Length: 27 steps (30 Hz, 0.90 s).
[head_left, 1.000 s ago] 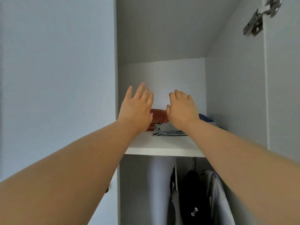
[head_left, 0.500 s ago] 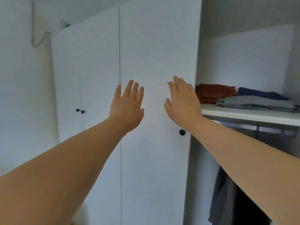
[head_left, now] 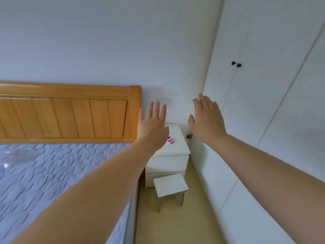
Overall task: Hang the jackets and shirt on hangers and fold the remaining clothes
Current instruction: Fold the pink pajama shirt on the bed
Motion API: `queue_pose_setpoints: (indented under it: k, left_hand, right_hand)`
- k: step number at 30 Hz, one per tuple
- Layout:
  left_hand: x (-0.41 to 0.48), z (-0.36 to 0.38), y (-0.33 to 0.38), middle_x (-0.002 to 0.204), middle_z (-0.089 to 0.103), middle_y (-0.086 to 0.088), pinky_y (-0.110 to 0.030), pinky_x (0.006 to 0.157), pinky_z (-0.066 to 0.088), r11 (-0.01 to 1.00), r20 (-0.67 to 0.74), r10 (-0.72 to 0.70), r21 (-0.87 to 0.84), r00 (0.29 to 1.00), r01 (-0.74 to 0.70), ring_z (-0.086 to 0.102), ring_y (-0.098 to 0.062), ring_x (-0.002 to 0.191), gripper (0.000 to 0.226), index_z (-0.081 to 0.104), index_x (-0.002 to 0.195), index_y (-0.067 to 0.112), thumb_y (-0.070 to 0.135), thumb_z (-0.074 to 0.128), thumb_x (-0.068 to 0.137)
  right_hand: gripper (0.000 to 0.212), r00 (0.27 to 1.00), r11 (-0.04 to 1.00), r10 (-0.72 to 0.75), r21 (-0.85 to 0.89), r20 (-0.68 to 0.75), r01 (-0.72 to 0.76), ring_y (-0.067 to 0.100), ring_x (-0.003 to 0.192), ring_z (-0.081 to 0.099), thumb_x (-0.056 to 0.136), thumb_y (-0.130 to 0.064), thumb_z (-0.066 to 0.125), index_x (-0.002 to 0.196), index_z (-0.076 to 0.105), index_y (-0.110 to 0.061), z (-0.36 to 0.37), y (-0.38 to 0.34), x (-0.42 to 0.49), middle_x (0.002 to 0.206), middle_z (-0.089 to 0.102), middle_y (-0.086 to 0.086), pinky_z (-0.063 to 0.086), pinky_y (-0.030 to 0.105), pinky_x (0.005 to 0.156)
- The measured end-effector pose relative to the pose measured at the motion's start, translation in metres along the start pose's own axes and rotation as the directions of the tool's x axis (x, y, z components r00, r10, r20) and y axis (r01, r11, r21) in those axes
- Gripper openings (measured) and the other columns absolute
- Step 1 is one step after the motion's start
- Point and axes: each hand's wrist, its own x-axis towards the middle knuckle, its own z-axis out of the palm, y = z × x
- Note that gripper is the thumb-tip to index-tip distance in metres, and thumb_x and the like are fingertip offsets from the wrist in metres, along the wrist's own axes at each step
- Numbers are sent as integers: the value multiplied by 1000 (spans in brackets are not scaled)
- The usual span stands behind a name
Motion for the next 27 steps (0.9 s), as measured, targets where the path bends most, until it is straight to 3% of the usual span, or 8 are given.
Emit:
queue_pose_setpoints:
  k: [4, 9, 15, 21, 24, 27]
  left_hand:
    - [-90, 33, -69, 160, -10, -7, -50, 117, 2, 975, 135, -222, 17, 966, 221, -12, -26, 147, 70, -10, 152, 15, 41, 30, 101]
    - [-223, 69, -139, 159, -14, -7, -50, 117, -1, 900, 241, -434, 80, 868, 428, -14, -25, 146, 70, -11, 151, 17, 38, 32, 101]
    - [-390, 95, -203, 159, -17, -6, -51, 116, -4, 739, 352, -662, 162, 662, 653, -15, -25, 146, 70, -10, 152, 18, 37, 34, 101]
    - [-539, 126, -245, 160, -12, -4, -50, 118, -1, 488, 328, -848, 180, 415, 854, -11, -22, 147, 68, -3, 153, 21, 31, 37, 99]
    - [-608, 157, -243, 161, -9, -4, -48, 119, -1, 319, 364, -897, 143, 250, 937, -9, -22, 148, 69, 1, 153, 28, 30, 38, 95]
    - [-664, 195, -244, 160, -11, -4, -51, 117, 2, 229, 413, -897, 131, 157, 964, -8, -24, 148, 70, 5, 152, 34, 35, 43, 93]
  right_hand:
    - [50, 976, 977, -180, 139, 122, 163, 31, 141, 23, 96, -25, 41, 140, 34, -3, 50, -95, -38, 153, 24, 18, 23, 46, 113]
    - [54, 896, 899, -383, 316, 225, 305, 32, 141, 22, 96, -26, 44, 142, 31, -2, 93, -207, -109, 154, 22, 19, 21, 45, 113]
    - [54, 732, 774, -603, 455, 317, 441, 34, 140, 23, 97, -25, 44, 143, 29, 0, 122, -343, -203, 154, 21, 21, 22, 46, 112]
    - [53, 560, 604, -779, 578, 283, 549, 36, 136, 31, 93, -20, 49, 139, 37, 2, 142, -459, -297, 151, 26, 25, 26, 45, 107]
    - [52, 464, 533, -835, 644, 296, 549, 41, 131, 38, 86, -15, 58, 132, 45, 6, 169, -494, -352, 146, 34, 29, 31, 49, 104]
    - [53, 381, 484, -872, 663, 308, 571, 37, 136, 33, 88, -17, 56, 135, 43, 3, 199, -520, -403, 150, 29, 26, 25, 47, 110]
